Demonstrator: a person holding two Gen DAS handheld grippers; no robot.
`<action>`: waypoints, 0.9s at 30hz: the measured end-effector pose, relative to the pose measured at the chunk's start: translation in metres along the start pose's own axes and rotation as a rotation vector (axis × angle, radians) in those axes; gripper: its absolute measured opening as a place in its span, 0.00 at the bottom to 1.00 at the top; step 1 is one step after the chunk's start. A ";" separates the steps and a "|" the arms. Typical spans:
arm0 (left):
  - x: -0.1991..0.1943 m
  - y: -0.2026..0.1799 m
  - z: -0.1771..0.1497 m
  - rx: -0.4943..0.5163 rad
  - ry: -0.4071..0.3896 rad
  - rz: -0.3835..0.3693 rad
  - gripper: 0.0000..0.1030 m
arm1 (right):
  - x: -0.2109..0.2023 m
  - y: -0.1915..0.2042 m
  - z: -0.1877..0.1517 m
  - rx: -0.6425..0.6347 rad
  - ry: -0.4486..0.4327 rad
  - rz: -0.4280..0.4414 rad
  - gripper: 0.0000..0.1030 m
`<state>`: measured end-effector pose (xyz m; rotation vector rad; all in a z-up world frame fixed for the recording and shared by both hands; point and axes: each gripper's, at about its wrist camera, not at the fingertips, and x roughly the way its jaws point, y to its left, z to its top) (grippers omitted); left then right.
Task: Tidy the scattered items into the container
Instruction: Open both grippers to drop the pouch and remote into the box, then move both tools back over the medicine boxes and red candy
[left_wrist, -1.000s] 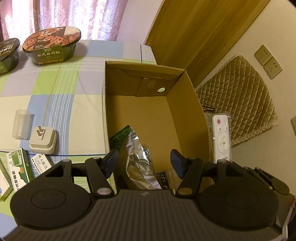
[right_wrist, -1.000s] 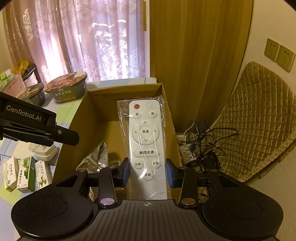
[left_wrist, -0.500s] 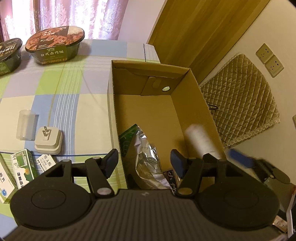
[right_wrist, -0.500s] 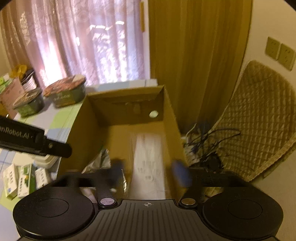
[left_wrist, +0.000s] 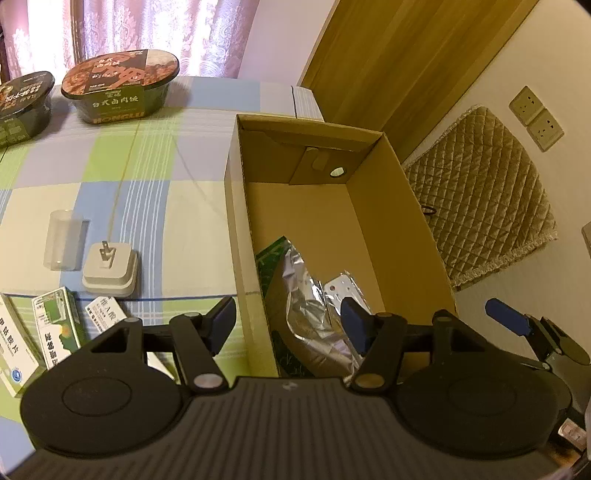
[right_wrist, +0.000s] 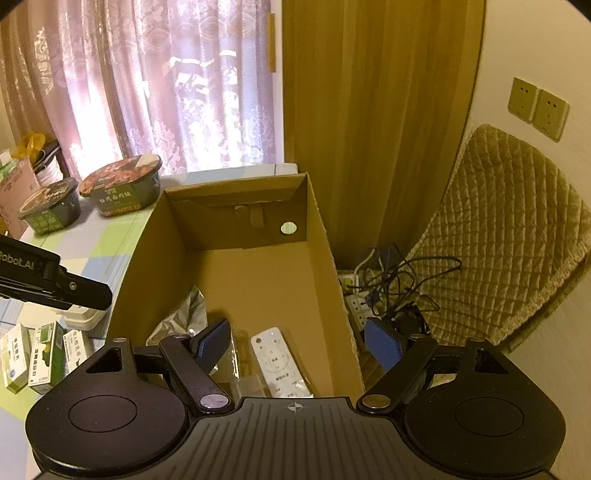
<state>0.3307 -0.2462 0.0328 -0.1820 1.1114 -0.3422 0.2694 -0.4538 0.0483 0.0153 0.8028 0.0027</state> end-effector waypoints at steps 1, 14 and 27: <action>-0.001 0.000 0.000 0.000 -0.001 0.001 0.56 | -0.002 -0.001 -0.001 0.003 0.000 -0.001 0.83; -0.042 0.014 -0.035 0.013 -0.040 0.006 0.61 | -0.041 0.022 -0.018 -0.012 0.000 0.021 0.83; -0.089 0.086 -0.118 -0.010 -0.060 0.060 0.87 | -0.078 0.097 -0.070 -0.102 0.036 0.111 0.83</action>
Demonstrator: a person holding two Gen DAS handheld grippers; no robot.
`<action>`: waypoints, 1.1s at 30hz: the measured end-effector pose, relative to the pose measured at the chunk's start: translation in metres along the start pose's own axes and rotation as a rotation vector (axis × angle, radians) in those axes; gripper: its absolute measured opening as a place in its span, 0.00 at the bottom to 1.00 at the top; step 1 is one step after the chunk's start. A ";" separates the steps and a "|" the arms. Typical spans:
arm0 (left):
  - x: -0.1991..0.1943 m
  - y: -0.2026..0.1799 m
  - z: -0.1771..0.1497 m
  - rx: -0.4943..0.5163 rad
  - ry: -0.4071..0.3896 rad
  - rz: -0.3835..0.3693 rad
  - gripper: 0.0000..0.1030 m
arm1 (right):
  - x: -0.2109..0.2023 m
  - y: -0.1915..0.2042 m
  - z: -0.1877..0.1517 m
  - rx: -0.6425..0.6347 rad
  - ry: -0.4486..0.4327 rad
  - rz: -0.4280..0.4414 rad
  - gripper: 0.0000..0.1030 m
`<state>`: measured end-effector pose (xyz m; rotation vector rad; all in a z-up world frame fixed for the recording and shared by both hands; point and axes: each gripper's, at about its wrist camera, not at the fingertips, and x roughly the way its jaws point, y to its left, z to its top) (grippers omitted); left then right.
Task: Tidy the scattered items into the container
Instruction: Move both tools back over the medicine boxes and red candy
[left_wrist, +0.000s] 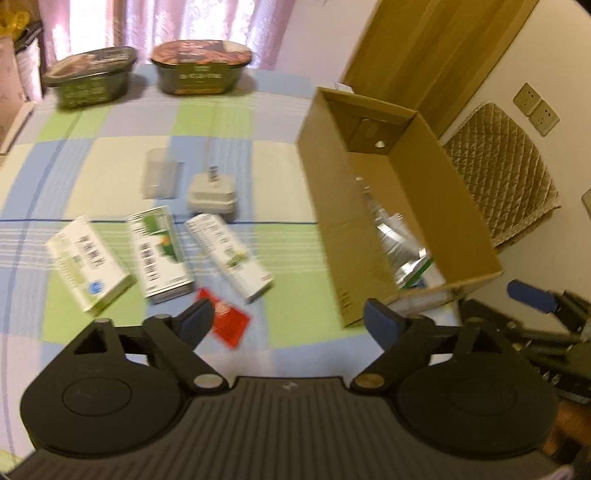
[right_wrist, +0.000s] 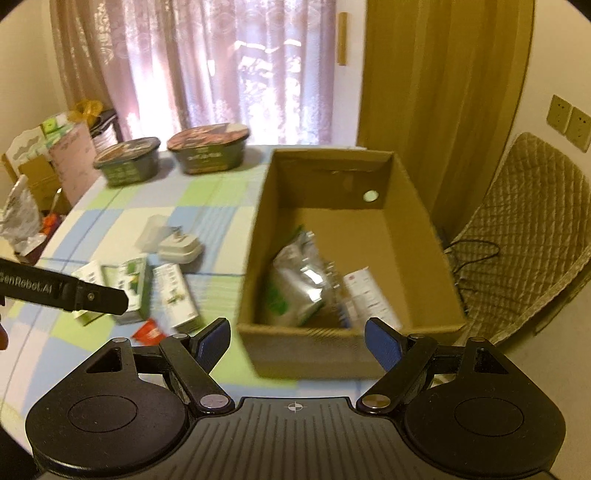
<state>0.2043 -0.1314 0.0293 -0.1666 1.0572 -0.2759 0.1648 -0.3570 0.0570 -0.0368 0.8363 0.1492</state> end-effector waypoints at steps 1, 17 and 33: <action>-0.005 0.009 -0.008 -0.005 -0.001 0.000 0.88 | -0.002 0.006 -0.004 -0.003 0.002 0.008 0.83; -0.054 0.090 -0.092 0.022 -0.039 0.118 0.99 | 0.001 0.073 -0.062 -0.003 0.111 0.062 0.83; -0.038 0.113 -0.115 0.045 0.010 0.146 0.99 | 0.028 0.094 -0.090 -0.026 0.197 0.070 0.83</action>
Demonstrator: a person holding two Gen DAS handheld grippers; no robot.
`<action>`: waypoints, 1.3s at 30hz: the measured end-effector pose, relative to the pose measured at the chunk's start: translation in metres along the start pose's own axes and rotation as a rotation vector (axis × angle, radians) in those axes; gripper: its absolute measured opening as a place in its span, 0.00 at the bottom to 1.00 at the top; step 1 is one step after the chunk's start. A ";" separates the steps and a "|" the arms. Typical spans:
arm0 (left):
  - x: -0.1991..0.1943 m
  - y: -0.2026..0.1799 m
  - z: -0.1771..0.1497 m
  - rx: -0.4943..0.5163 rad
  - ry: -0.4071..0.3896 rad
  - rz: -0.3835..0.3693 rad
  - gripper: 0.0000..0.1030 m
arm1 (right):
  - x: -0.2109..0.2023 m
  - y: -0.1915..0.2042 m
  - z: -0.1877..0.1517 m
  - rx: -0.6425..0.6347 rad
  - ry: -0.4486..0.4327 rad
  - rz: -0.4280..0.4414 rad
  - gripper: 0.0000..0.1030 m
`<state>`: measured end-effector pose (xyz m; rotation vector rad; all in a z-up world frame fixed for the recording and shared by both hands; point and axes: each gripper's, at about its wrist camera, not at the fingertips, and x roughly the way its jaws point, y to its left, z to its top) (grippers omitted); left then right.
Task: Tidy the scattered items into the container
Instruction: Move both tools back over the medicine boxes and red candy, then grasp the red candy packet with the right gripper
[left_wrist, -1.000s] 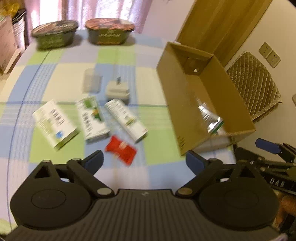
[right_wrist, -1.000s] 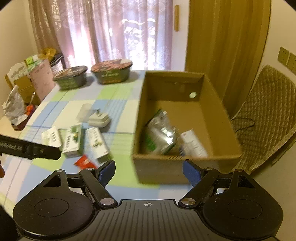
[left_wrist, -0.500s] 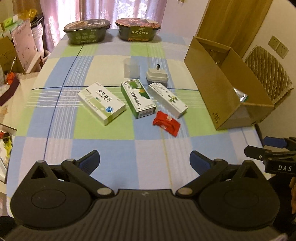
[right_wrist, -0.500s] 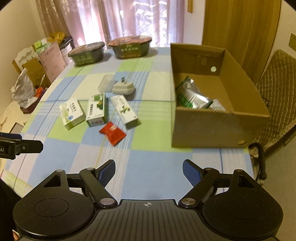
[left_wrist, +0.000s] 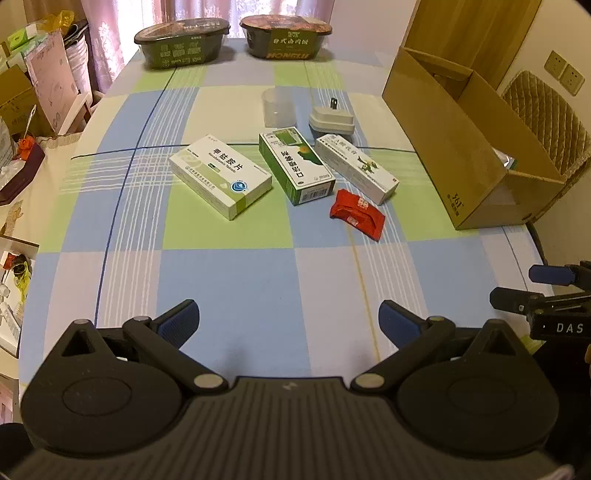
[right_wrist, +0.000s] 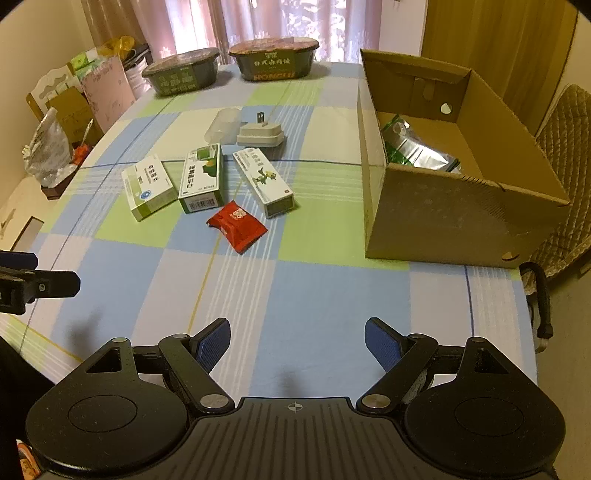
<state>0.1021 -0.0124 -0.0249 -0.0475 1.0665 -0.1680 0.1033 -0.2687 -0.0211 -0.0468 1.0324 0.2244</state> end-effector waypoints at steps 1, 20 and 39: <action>0.002 0.000 0.000 0.000 0.003 -0.003 0.99 | 0.001 0.000 0.000 0.000 0.002 0.000 0.83; 0.037 0.011 0.009 0.062 0.043 0.005 0.99 | 0.046 0.022 0.025 -0.146 -0.017 0.061 0.83; 0.083 0.050 0.045 0.236 0.064 0.034 0.99 | 0.148 0.060 0.079 -0.544 0.024 0.166 0.62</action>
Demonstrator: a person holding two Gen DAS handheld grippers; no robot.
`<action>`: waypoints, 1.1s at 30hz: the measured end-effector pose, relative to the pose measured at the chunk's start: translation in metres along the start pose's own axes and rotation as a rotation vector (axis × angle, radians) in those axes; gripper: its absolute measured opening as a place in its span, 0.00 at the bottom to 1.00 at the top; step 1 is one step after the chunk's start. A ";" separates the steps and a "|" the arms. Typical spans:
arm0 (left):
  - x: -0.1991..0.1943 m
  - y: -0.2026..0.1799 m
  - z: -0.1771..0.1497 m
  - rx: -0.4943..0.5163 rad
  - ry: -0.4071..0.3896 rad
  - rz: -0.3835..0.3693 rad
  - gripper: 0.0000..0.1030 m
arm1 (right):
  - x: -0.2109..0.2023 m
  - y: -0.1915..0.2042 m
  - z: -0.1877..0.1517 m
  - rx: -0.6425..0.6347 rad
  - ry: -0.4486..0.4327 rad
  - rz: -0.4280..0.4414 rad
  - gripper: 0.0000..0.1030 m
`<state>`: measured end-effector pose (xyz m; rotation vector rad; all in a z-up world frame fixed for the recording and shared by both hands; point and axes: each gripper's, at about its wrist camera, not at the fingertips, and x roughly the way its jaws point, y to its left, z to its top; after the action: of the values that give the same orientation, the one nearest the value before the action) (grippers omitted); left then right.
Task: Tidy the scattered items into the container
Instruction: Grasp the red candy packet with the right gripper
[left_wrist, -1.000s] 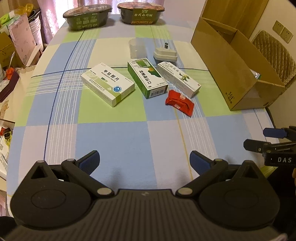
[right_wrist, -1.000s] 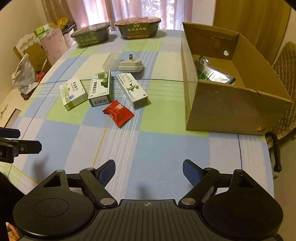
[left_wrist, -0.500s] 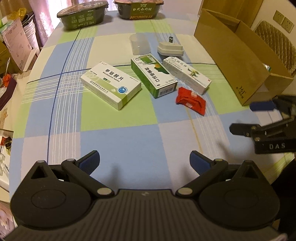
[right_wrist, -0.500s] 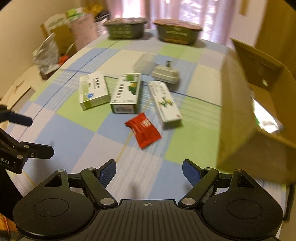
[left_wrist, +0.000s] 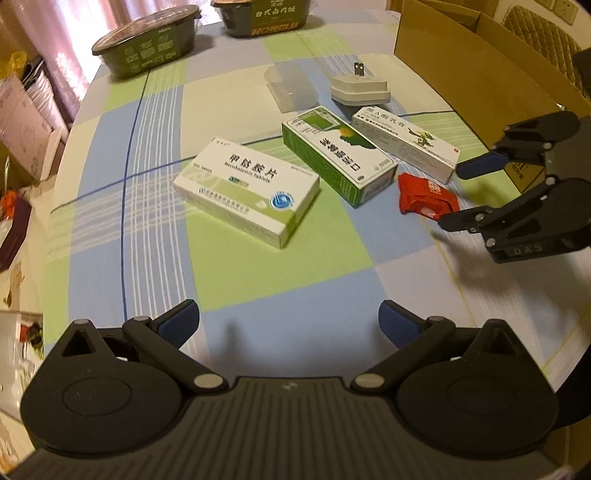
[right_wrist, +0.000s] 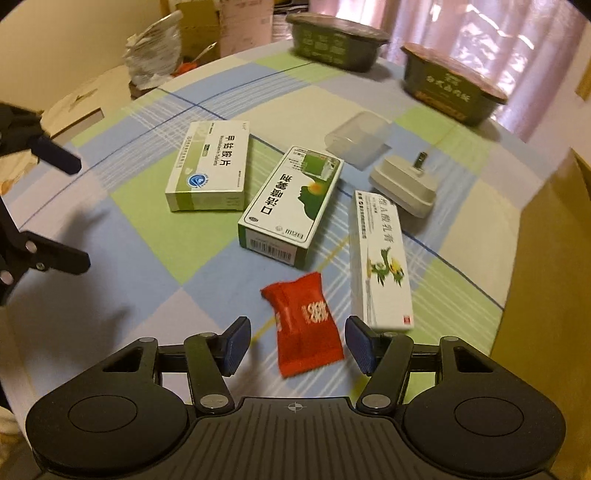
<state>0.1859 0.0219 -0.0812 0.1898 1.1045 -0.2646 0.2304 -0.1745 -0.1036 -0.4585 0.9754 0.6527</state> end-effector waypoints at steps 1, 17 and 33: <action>0.002 0.003 0.002 0.008 -0.003 -0.010 0.99 | 0.004 -0.002 0.001 -0.004 0.005 0.005 0.62; 0.026 0.033 0.018 0.095 -0.018 -0.064 0.99 | 0.027 -0.014 0.006 0.029 0.057 0.068 0.57; 0.066 0.054 0.075 0.362 -0.018 -0.116 0.99 | -0.009 -0.018 -0.007 0.272 -0.004 -0.011 0.37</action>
<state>0.2945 0.0441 -0.1062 0.4452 1.0452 -0.5699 0.2349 -0.1946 -0.0982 -0.2221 1.0395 0.5015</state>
